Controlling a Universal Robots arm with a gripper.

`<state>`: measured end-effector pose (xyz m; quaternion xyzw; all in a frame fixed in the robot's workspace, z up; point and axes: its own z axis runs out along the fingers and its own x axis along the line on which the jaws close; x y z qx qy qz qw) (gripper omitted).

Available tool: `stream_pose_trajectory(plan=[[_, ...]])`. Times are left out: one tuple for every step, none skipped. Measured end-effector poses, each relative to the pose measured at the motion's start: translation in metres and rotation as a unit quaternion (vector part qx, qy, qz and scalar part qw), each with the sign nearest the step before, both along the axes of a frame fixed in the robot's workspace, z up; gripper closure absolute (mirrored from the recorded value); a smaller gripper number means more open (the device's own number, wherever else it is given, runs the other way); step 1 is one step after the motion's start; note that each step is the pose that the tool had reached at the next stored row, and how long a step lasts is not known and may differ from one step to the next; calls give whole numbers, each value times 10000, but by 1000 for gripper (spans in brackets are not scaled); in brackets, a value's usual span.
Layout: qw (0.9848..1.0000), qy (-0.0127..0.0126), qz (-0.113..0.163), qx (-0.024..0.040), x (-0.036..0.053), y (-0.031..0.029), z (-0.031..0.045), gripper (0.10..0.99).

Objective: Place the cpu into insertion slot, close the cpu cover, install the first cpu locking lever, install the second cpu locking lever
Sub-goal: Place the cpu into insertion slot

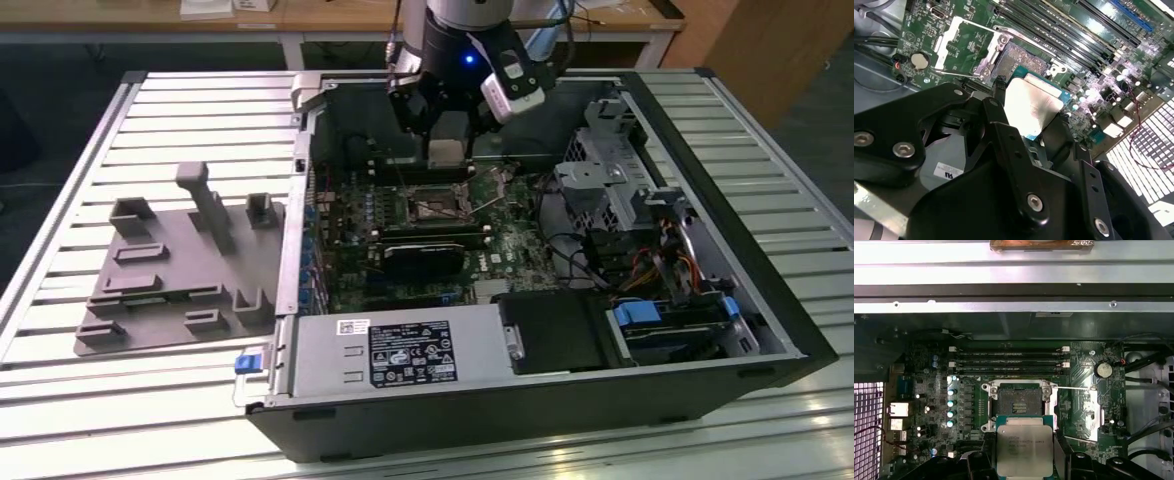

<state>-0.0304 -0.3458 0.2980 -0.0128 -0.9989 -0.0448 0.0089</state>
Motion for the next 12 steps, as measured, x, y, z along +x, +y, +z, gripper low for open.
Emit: stream_pose_trajectory(plan=[[10000,0,0,0,0,0,-20,545],[10000,0,0,1,0,0,-38,545],[10000,-1,0,3,0,0,-56,545],[10000,-1,0,4,0,1,-74,545],[10000,0,0,5,0,2,-92,545],[10000,0,0,4,0,5,-110,545],[10000,0,0,4,0,9,-128,545],[10000,0,0,4,0,12,-147,545],[10000,0,0,4,0,16,-165,545],[10000,0,0,4,0,22,-183,545],[10000,0,0,4,0,27,-202,545],[10000,0,0,4,0,33,-220,545]])
